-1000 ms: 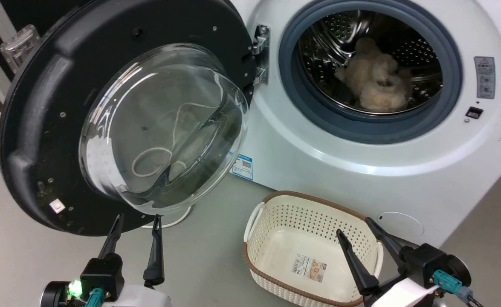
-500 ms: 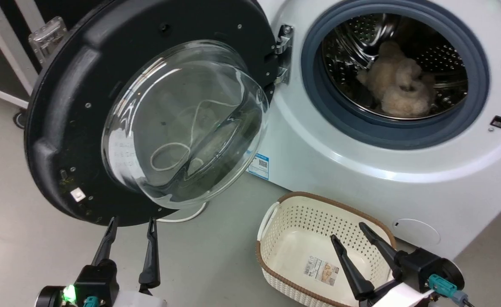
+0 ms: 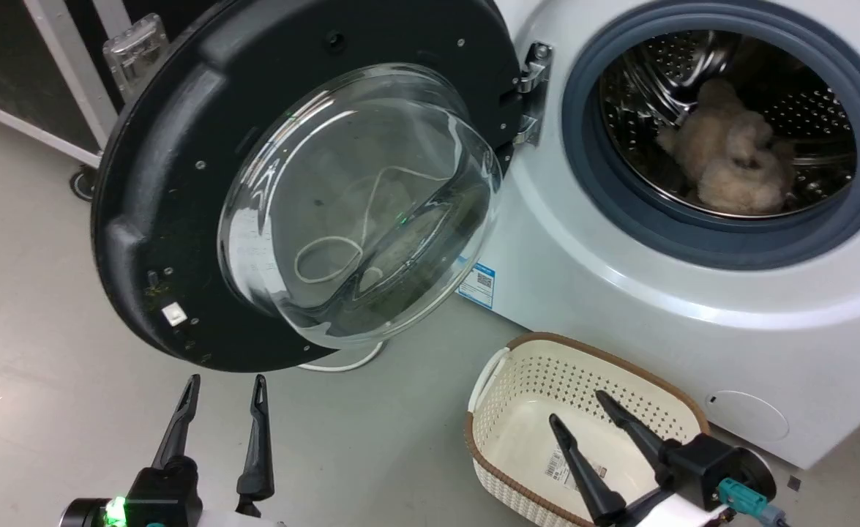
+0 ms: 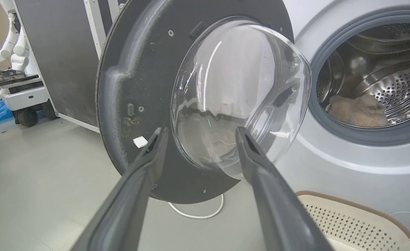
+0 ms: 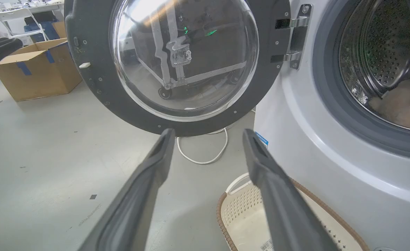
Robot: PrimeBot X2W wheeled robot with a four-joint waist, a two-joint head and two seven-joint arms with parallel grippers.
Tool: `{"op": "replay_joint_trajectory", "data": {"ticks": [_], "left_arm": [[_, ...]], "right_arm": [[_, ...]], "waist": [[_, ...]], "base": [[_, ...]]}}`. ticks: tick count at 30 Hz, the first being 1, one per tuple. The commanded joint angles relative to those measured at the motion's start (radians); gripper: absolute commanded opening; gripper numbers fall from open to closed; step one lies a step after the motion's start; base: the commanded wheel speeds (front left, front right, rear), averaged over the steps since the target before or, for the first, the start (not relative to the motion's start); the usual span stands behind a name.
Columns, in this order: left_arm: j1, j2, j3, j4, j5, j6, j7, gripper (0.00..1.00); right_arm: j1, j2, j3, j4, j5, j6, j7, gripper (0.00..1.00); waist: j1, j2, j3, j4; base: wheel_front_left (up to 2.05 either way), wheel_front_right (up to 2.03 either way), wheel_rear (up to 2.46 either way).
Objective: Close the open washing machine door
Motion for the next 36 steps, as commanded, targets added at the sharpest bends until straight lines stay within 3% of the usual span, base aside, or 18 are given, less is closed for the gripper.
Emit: {"op": "replay_joint_trajectory", "data": {"ticks": [1, 7, 8, 9, 10, 18, 22, 27, 32, 36], "left_arm": [[0.018, 0.005, 0.002, -0.008, -0.004, 0.006, -0.010, 1.00], [0.021, 0.004, 0.004, -0.013, -0.011, 0.006, -0.023, 1.00], [0.023, 0.004, 0.004, -0.010, -0.018, 0.002, -0.025, 0.47], [0.024, 0.003, 0.004, -0.007, -0.026, -0.003, -0.027, 0.10], [0.025, 0.003, 0.004, -0.004, -0.032, -0.007, -0.029, 0.00], [-0.011, 0.000, 0.062, -0.049, -0.108, -0.041, -0.050, 0.00], [-0.075, 0.009, 0.138, -0.057, -0.195, -0.092, -0.058, 0.00], [-0.224, 0.089, 0.200, 0.027, -0.376, -0.138, -0.042, 0.00], [-0.388, 0.199, 0.276, 0.136, -0.608, -0.146, 0.110, 0.00], [-0.508, 0.255, 0.345, 0.257, -0.777, -0.139, 0.255, 0.00]], "right_arm": [[-0.014, -0.007, 0.010, 0.007, 0.009, 0.001, -0.012, 1.00], [-0.020, -0.012, 0.037, 0.021, 0.022, 0.001, -0.024, 1.00], [-0.021, -0.013, 0.039, 0.022, 0.025, 0.001, -0.026, 1.00], [-0.020, -0.015, 0.041, 0.024, 0.028, 0.001, -0.028, 1.00], [-0.019, -0.015, 0.040, 0.026, 0.029, 0.001, -0.030, 1.00], [0.014, -0.017, 0.034, 0.031, 0.035, 0.001, -0.051, 1.00], [0.036, -0.016, 0.021, 0.028, 0.029, 0.001, -0.060, 1.00], [0.058, -0.024, -0.006, 0.010, 0.007, 0.001, -0.063, 1.00], [0.046, -0.042, -0.006, -0.024, -0.009, 0.001, -0.049, 1.00], [0.029, -0.061, -0.013, -0.049, -0.014, 0.001, -0.040, 1.00]], "waist": [[0.0000, 0.0000, 0.000, 0.005], [0.0000, 0.0000, -0.003, 0.029], [0.0000, 0.0000, -0.004, 0.032], [0.0000, 0.0000, -0.004, 0.036], [0.0000, 0.0000, -0.005, 0.040], [0.0000, 0.0000, -0.009, 0.080], [0.0000, 0.0000, -0.007, 0.093], [0.0000, 0.0000, 0.018, 0.088], [0.0000, 0.0000, 0.070, 0.032], [0.0000, 0.0000, 0.115, -0.010]], "base": [[0.00, 0.00, 0.00], [0.00, 0.00, 0.00], [0.00, 0.00, 0.00], [0.00, 0.00, 0.00], [0.00, 0.00, 0.00], [0.00, 0.00, 0.00], [0.00, 0.00, 0.00], [0.00, 0.00, 0.00], [0.00, 0.00, 0.00], [0.00, 0.00, 0.00]]}}
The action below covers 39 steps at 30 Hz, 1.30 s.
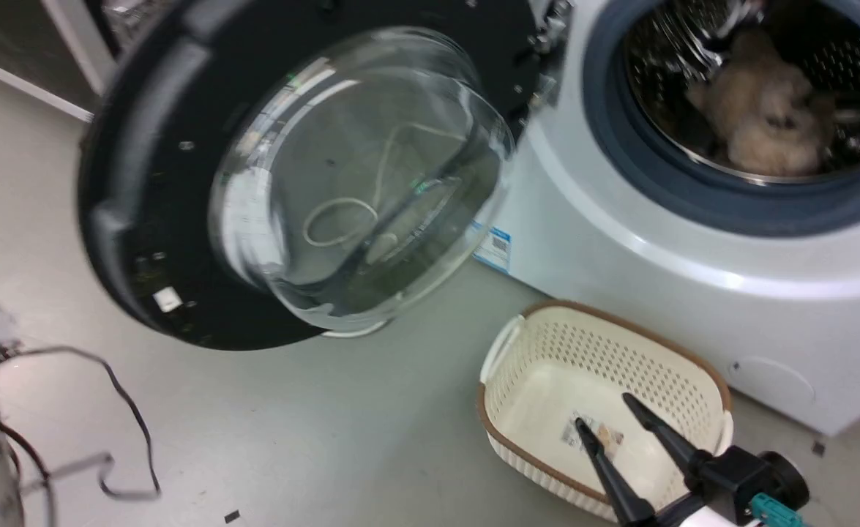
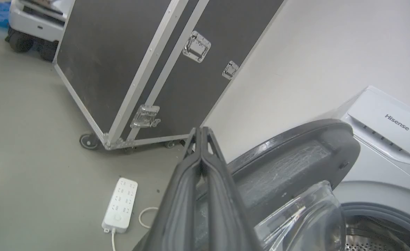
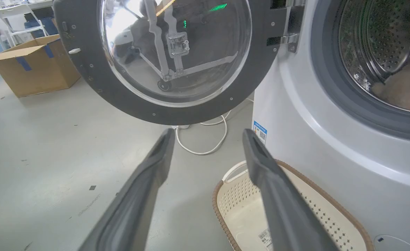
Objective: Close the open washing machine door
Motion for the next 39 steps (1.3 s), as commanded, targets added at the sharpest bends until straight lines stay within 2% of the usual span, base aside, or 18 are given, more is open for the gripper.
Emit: {"op": "replay_joint_trajectory", "data": {"ticks": [1, 7, 10, 15, 21, 28, 33, 34, 37, 38, 39], "left_arm": [[-0.044, 0.008, 0.017, 0.037, -0.041, 0.013, 0.036, 0.00], [-0.209, 0.065, 0.130, 0.265, -0.250, 0.109, 0.227, 0.00], [-0.254, 0.086, 0.169, 0.343, -0.336, 0.141, 0.325, 0.00], [-0.250, 0.115, 0.181, 0.383, -0.419, 0.131, 0.479, 0.00], [-0.173, 0.112, 0.189, 0.354, -0.503, 0.111, 0.644, 0.00], [-0.041, 0.037, 0.171, 0.215, -0.599, 0.100, 0.821, 0.00], [0.076, -0.048, 0.130, 0.086, -0.623, 0.106, 0.889, 0.00], [0.076, -0.048, 0.130, 0.086, -0.623, 0.106, 0.889, 0.00], [0.177, -0.122, 0.096, -0.011, -0.643, 0.109, 0.933, 0.00], [0.247, -0.191, 0.057, -0.088, -0.647, 0.112, 0.944, 0.00], [0.247, -0.191, 0.057, -0.088, -0.647, 0.112, 0.944, 0.00]], "right_arm": [[-0.011, -0.012, -0.004, -0.009, -0.005, 0.001, 0.002, 1.00], [-0.035, -0.040, 0.007, -0.027, 0.000, 0.001, 0.008, 1.00], [-0.044, -0.046, 0.007, -0.031, 0.005, 0.001, 0.009, 1.00], [-0.046, -0.049, 0.006, -0.026, 0.012, 0.001, 0.007, 1.00], [-0.033, -0.036, 0.002, -0.006, 0.017, 0.001, 0.001, 1.00], [-0.009, -0.002, -0.015, 0.023, 0.014, 0.001, -0.008, 1.00], [0.013, 0.018, -0.033, 0.039, 0.005, 0.001, -0.012, 1.00], [0.013, 0.018, -0.033, 0.039, 0.005, 0.001, -0.012, 1.00], [0.030, 0.032, -0.052, 0.047, -0.002, 0.001, -0.015, 1.00], [0.038, 0.038, -0.070, 0.048, -0.008, 0.001, -0.015, 1.00], [0.038, 0.038, -0.070, 0.048, -0.008, 0.001, -0.015, 1.00]], "waist": [[-0.0001, 0.0000, 0.040, -0.037], [-0.0001, 0.0000, 0.089, -0.089], [-0.0001, 0.0000, 0.101, -0.111], [-0.0001, 0.0000, 0.101, -0.132], [-0.0001, 0.0000, 0.059, -0.138], [-0.0001, 0.0000, -0.024, -0.132], [-0.0001, 0.0000, -0.081, -0.132], [-0.0001, 0.0000, -0.081, -0.132], [-0.0001, 0.0000, -0.116, -0.147], [-0.0001, 0.0000, -0.128, -0.166], [-0.0001, 0.0000, -0.128, -0.166]], "base": [[0.00, 0.00, 0.00], [0.00, 0.00, 0.00], [0.00, 0.00, 0.00], [0.00, 0.00, 0.00], [0.00, 0.00, 0.00], [0.00, 0.00, 0.00], [0.00, 0.00, 0.00], [0.00, 0.00, 0.00], [0.00, 0.00, 0.00], [0.00, 0.00, 0.00], [0.00, 0.00, 0.00]]}}
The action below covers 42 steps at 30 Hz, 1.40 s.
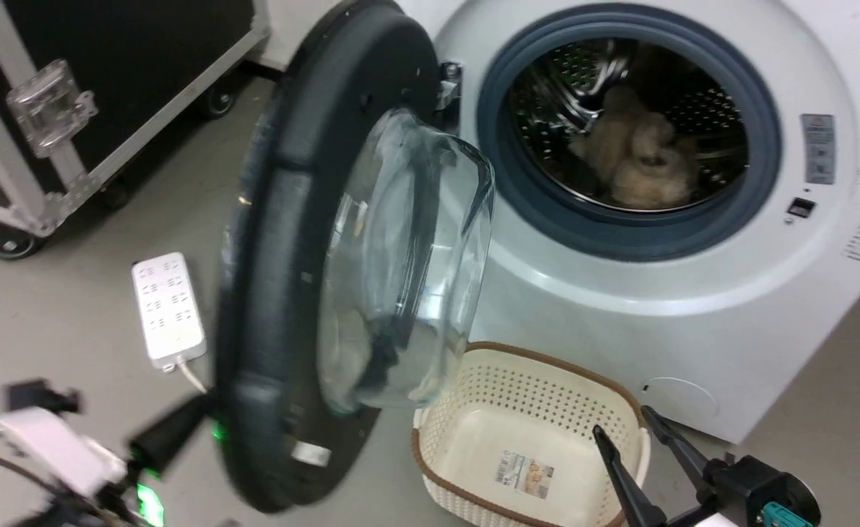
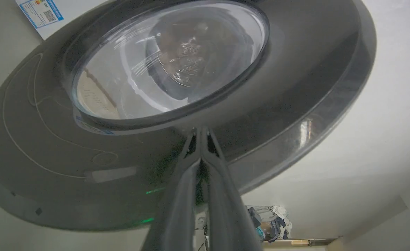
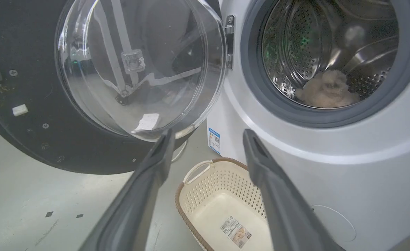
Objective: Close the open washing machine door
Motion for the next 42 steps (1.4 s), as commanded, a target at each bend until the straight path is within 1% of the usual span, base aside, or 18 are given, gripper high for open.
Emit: {"op": "replay_joint_trajectory", "data": {"ticks": [1, 4, 8, 12, 16, 19, 23, 26, 27, 30, 33, 36, 39, 42], "left_arm": [[0.018, -0.018, -0.019, -0.014, -0.004, 0.002, 0.007, 0.00], [0.080, -0.053, -0.081, -0.071, -0.011, 0.002, -0.006, 0.00], [0.139, -0.067, -0.181, -0.108, -0.051, -0.009, -0.050, 0.00], [0.171, -0.068, -0.323, -0.112, -0.126, -0.029, -0.143, 0.00], [0.154, -0.069, -0.446, -0.085, -0.177, -0.056, -0.257, 0.00], [0.110, -0.069, -0.523, -0.058, -0.219, -0.076, -0.337, 0.00], [0.017, -0.069, -0.601, -0.002, -0.282, -0.096, -0.436, 0.00], [-0.069, -0.069, -0.651, 0.051, -0.302, -0.106, -0.506, 0.00], [-0.129, -0.069, -0.677, 0.087, -0.327, -0.111, -0.555, 0.00], [-0.221, -0.069, -0.710, 0.150, -0.345, -0.115, -0.631, 0.00], [-0.313, -0.069, -0.746, 0.223, -0.363, -0.118, -0.703, 0.00], [-0.398, -0.069, -0.773, 0.296, -0.412, -0.119, -0.784, 0.00], [-0.465, -0.069, -0.795, 0.348, -0.432, -0.120, -0.858, 0.00], [-0.501, -0.069, -0.804, 0.373, -0.450, -0.120, -0.912, 0.00]], "right_arm": [[0.013, 0.001, -0.005, 0.002, -0.008, 0.001, -0.004, 1.00], [0.016, 0.000, -0.013, -0.002, -0.016, 0.001, 0.001, 1.00], [0.017, -0.005, -0.023, -0.014, -0.024, 0.001, 0.013, 1.00], [0.015, -0.011, -0.030, -0.030, -0.029, 0.001, 0.026, 1.00], [0.013, -0.019, -0.035, -0.048, -0.034, 0.001, 0.039, 1.00], [0.002, -0.025, -0.045, -0.061, -0.032, 0.001, 0.043, 1.00], [-0.015, -0.028, -0.058, -0.069, -0.030, 0.001, 0.042, 1.00], [-0.032, -0.026, -0.062, -0.067, -0.027, 0.001, 0.036, 1.00], [-0.045, -0.022, -0.065, -0.061, -0.024, 0.001, 0.030, 1.00], [-0.064, -0.015, -0.065, -0.047, -0.020, 0.001, 0.020, 1.00], [-0.080, -0.007, -0.060, -0.029, -0.016, 0.001, 0.011, 1.00], [-0.093, 0.000, -0.054, -0.012, -0.014, 0.001, 0.002, 1.00], [-0.104, 0.004, -0.047, 0.002, -0.012, 0.001, -0.003, 1.00], [-0.111, 0.009, -0.053, 0.011, -0.013, 0.001, -0.007, 1.00]], "waist": [[0.0002, 0.0000, -0.008, -0.014], [0.0002, 0.0000, -0.013, -0.045], [0.0002, 0.0000, -0.008, -0.097], [0.0002, 0.0000, 0.008, -0.162], [0.0002, 0.0000, 0.040, -0.238], [0.0002, 0.0000, 0.078, -0.300], [0.0002, 0.0000, 0.136, -0.381], [0.0002, 0.0000, 0.176, -0.438], [0.0002, 0.0000, 0.200, -0.475], [0.0002, 0.0000, 0.231, -0.525], [0.0002, 0.0000, 0.249, -0.561], [0.0002, 0.0000, 0.260, -0.584], [0.0002, 0.0000, 0.263, -0.596], [0.0002, 0.0000, 0.262, -0.592]], "base": [[0.00, 0.00, 0.00], [0.00, 0.00, 0.00], [0.00, 0.00, 0.00], [0.00, 0.00, 0.00], [0.00, 0.00, 0.00], [0.00, 0.00, 0.00], [0.00, 0.00, 0.00], [0.00, 0.00, 0.00], [0.00, 0.00, 0.00], [0.00, 0.00, 0.00], [0.00, 0.00, 0.00], [0.00, 0.00, 0.00], [0.00, 0.00, 0.00], [0.00, 0.00, 0.00]]}}
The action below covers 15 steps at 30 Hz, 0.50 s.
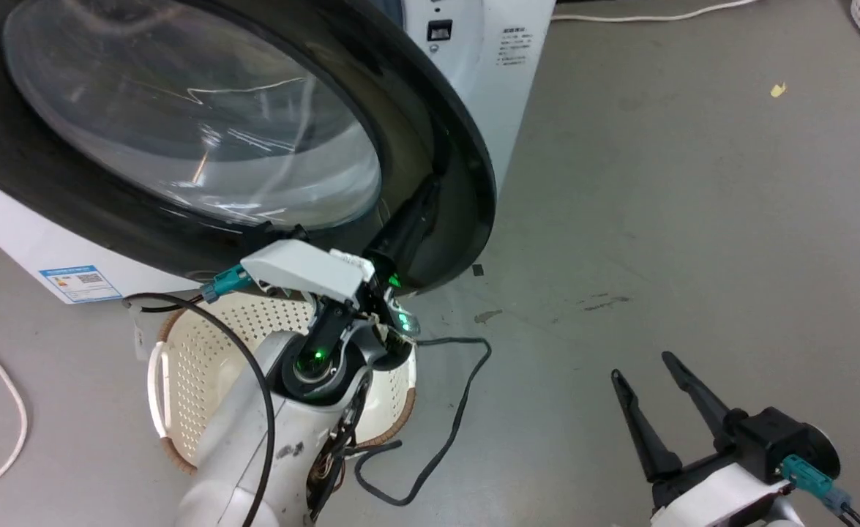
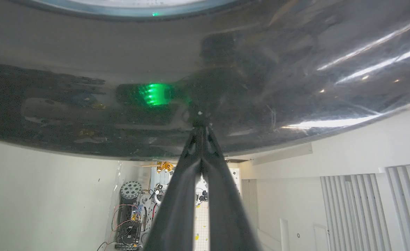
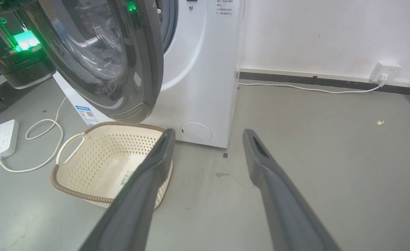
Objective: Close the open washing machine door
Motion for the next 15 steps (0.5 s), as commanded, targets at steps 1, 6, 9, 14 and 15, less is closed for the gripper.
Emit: {"op": "replay_joint_trajectory", "data": {"ticks": [1, 6, 9, 14, 15], "left_arm": [[-0.011, 0.003, -0.004, 0.002, -0.013, -0.005, -0.010, 0.00], [0.029, 0.003, -0.016, -0.029, -0.005, -0.005, 0.001, 0.00], [0.099, 0.009, -0.022, -0.085, 0.059, -0.005, 0.027, 0.75], [0.254, 0.092, -0.063, -0.216, 0.239, -0.005, 0.013, 1.00], [0.285, 0.117, -0.074, -0.242, 0.284, -0.005, -0.006, 1.00]], "right_arm": [[-0.017, 0.006, -0.002, 0.004, 0.006, 0.001, -0.007, 1.00], [-0.007, 0.002, -0.010, 0.009, 0.002, 0.001, -0.010, 1.00], [0.009, -0.003, -0.025, 0.006, 0.000, 0.001, -0.011, 1.00], [0.047, -0.005, -0.045, -0.010, -0.004, 0.001, -0.012, 1.00], [0.055, -0.006, -0.050, -0.013, -0.004, 0.001, -0.012, 1.00]], "waist": [[-0.0002, -0.0001, -0.003, 0.009], [-0.0002, -0.0001, -0.038, 0.060], [-0.0002, -0.0001, -0.076, 0.106], [-0.0002, -0.0001, -0.138, 0.190], [-0.0002, -0.0001, -0.149, 0.208]], "base": [[0.00, 0.00, 0.00], [0.00, 0.00, 0.00], [0.00, 0.00, 0.00], [0.00, 0.00, 0.00], [0.00, 0.00, 0.00]]}}
